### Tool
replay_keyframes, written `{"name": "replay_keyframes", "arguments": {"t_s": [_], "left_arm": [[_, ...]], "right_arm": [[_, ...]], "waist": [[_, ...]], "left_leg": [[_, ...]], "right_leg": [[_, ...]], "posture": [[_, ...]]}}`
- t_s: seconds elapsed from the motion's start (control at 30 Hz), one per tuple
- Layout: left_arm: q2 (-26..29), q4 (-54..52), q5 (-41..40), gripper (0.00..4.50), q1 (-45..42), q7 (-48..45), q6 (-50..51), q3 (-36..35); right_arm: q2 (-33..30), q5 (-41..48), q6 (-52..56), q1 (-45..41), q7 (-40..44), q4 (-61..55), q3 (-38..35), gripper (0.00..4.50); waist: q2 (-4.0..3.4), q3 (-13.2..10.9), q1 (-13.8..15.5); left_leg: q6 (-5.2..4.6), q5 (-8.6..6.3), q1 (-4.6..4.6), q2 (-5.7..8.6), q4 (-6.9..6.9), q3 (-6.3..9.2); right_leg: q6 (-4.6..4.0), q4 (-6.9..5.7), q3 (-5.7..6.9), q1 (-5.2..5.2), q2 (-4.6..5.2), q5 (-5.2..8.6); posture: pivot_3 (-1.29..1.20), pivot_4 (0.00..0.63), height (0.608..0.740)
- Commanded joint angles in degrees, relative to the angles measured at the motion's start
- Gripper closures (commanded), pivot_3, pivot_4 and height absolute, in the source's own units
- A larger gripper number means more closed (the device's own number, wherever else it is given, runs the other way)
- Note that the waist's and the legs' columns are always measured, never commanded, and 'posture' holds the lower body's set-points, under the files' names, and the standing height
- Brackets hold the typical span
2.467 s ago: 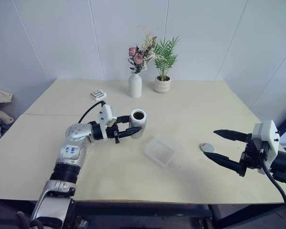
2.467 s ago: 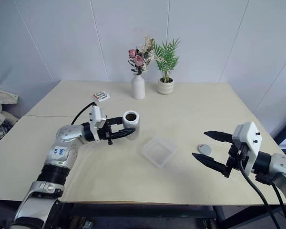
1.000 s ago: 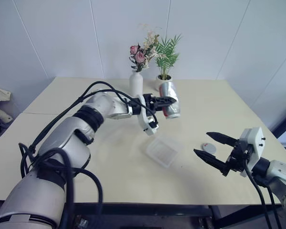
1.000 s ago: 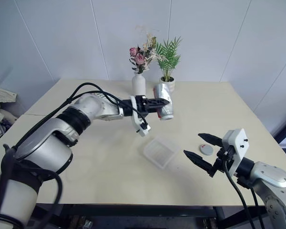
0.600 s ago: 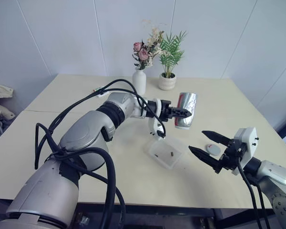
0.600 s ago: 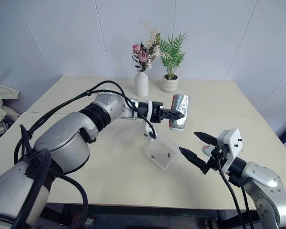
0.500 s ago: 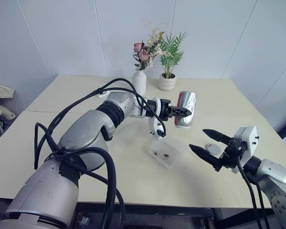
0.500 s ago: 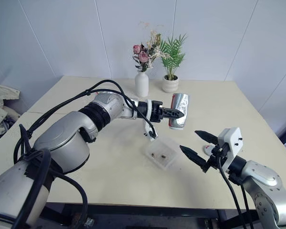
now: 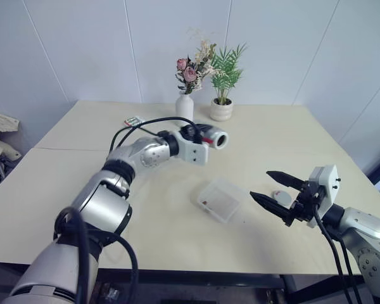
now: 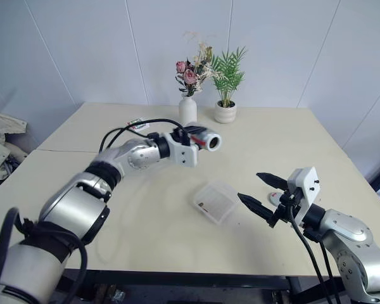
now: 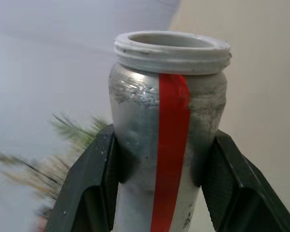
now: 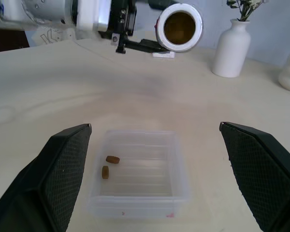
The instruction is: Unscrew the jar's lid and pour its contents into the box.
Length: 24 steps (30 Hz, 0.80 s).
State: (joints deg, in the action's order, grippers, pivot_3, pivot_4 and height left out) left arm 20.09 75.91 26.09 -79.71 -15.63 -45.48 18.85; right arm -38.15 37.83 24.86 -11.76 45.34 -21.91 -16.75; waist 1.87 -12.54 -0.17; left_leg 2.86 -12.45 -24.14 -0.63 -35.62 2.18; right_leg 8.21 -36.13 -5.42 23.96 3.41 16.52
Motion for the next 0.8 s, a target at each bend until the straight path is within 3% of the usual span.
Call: {"name": "replay_keyframes", "arguments": {"t_s": [0.03,0.3,0.47,0.8], "left_arm": [[1.3,-6.2,-12.2,2.59,2.1,-9.3,10.7,-9.5],[3.8,-17.1,-29.5,2.59,10.4,-6.2,36.8,-28.0],[9.4,-23.1,-32.4,2.59,22.3,-2.9,39.3,-33.6],[7.3,-33.2,-37.2,2.59,37.6,5.8,34.1,-41.3]], "right_arm": [[-1.2,1.4,0.0,-2.7,1.8,-0.2,0.2,0.02],[-2.1,1.2,0.4,-9.9,6.5,1.7,4.4,0.02],[-0.7,0.6,0.0,-16.6,8.7,3.4,9.2,0.02],[1.1,0.1,0.0,-20.5,10.1,4.1,12.7,0.02]], "waist": [[0.0,0.0,-0.1],[0.0,0.0,-1.5],[-0.01,0.0,-2.9],[0.08,0.1,-1.6]], "left_leg": [[-0.02,-0.01,0.0,0.01,-0.08,0.01],[-0.09,0.0,0.44,0.0,-0.51,0.2],[-0.06,0.02,0.79,-0.1,-0.43,0.06],[0.0,0.05,0.78,-0.09,-0.49,0.12]], "right_leg": [[0.03,-0.02,-0.01,-0.02,0.01,-0.03],[0.01,-0.45,0.03,-0.52,-0.02,-0.11],[-0.08,-0.6,-0.01,-0.64,-0.02,-0.15],[-0.14,-0.73,0.02,-0.63,0.02,-0.14]], "posture": [[0.0,0.15,0.74],[0.0,0.15,0.74],[0.0,0.15,0.74],[0.0,0.15,0.74]]}}
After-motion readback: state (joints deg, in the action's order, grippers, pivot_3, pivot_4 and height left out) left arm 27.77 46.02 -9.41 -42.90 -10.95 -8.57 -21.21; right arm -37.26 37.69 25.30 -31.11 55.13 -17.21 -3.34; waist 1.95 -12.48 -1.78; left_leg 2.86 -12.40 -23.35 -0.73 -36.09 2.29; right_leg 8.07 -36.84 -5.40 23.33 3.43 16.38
